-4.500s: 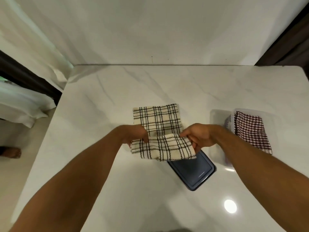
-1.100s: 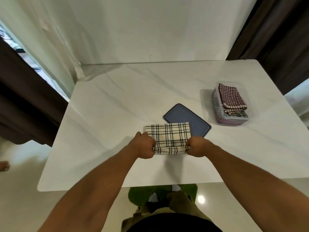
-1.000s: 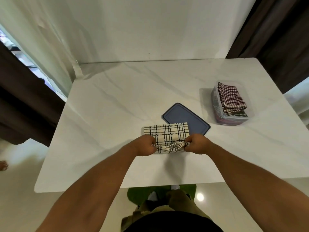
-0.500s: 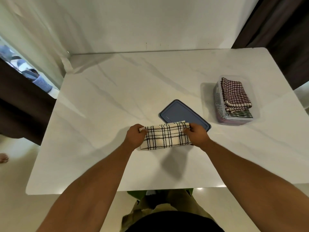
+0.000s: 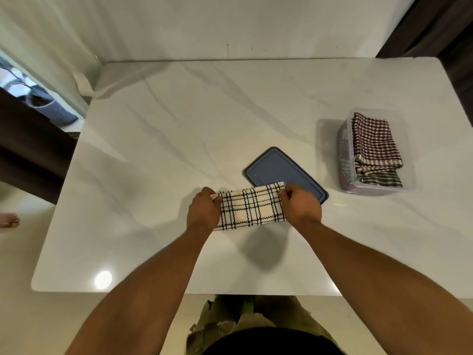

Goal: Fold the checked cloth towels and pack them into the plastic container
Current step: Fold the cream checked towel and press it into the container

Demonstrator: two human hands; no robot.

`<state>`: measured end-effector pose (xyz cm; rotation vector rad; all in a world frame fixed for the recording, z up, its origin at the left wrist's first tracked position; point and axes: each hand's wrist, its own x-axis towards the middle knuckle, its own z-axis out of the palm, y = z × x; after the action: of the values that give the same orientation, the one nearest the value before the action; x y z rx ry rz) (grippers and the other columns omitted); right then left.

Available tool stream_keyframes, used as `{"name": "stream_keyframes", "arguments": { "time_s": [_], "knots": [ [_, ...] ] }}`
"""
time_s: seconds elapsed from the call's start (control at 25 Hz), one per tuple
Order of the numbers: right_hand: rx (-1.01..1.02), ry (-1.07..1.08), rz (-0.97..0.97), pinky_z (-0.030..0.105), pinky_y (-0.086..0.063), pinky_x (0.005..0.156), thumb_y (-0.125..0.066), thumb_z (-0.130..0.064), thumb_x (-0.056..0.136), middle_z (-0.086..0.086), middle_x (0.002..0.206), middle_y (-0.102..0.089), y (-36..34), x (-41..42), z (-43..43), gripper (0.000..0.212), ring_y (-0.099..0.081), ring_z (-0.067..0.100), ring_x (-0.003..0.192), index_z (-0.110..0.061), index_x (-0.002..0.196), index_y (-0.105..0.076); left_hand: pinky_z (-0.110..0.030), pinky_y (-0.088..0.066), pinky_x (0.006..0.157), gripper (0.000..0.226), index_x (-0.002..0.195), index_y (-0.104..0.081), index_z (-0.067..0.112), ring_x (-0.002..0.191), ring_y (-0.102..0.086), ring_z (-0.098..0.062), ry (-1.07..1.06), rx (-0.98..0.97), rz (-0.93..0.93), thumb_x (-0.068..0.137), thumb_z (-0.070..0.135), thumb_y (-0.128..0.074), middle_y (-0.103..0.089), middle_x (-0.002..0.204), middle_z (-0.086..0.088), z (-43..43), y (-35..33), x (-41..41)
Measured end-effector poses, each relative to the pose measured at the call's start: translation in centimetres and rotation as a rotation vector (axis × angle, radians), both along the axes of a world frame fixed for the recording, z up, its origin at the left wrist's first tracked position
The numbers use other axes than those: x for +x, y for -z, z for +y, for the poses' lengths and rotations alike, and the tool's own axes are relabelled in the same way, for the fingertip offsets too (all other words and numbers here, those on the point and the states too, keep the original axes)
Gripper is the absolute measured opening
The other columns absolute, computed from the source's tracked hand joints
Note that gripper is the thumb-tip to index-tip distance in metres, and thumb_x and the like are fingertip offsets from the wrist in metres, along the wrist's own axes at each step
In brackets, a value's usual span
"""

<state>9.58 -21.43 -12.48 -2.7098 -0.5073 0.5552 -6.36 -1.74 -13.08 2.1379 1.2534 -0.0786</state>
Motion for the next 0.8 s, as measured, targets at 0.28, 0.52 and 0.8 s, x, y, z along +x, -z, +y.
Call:
{"name": "stream_keyframes", "arguments": {
  "time_s": [0.28, 0.52, 0.8],
  "knots": [
    [-0.125, -0.005, -0.075, 0.038, -0.044, 0.065, -0.03, -0.041, 0.105, 0.012, 0.1, -0.069, 0.0, -0.7, -0.2, 0.034, -0.065, 0.036, 0.089, -0.015, 0.114, -0.05, -0.042, -0.049, 0.083, 0.037, 0.122, -0.053, 0.014, 0.106, -0.057, -0.03, 0.093, 0.081, -0.026, 0.094, 0.038, -0.058, -0.054, 0.12, -0.007, -0.8, 0.0, 0.0],
    [-0.017, 0.047, 0.042, 0.039, -0.052, 0.077, -0.051, -0.048, 0.095, 0.007, 0.116, -0.061, -0.4, -0.4, -0.4, 0.041, -0.064, 0.031, 0.102, -0.015, 0.121, -0.053, -0.041, -0.034, 0.101, 0.049, 0.133, -0.051, 0.018, 0.123, -0.044, -0.027, 0.414, 0.271, 0.122, 0.092, 0.044, -0.059, -0.056, 0.128, -0.005, -1.0, -0.7, 1.0],
    [0.249, 0.152, 0.359, 0.031, -0.053, 0.066, -0.063, -0.031, 0.092, 0.006, 0.09, -0.069, -1.4, 0.6, 0.0, 0.019, -0.066, 0.027, 0.088, -0.013, 0.099, -0.065, -0.03, -0.045, 0.072, 0.024, 0.095, -0.068, 0.014, 0.09, -0.062, -0.023, 0.405, -0.027, 0.109, 0.089, 0.037, -0.065, -0.064, 0.088, -0.004, -0.7, -2.2, 0.6]
  ]
}}
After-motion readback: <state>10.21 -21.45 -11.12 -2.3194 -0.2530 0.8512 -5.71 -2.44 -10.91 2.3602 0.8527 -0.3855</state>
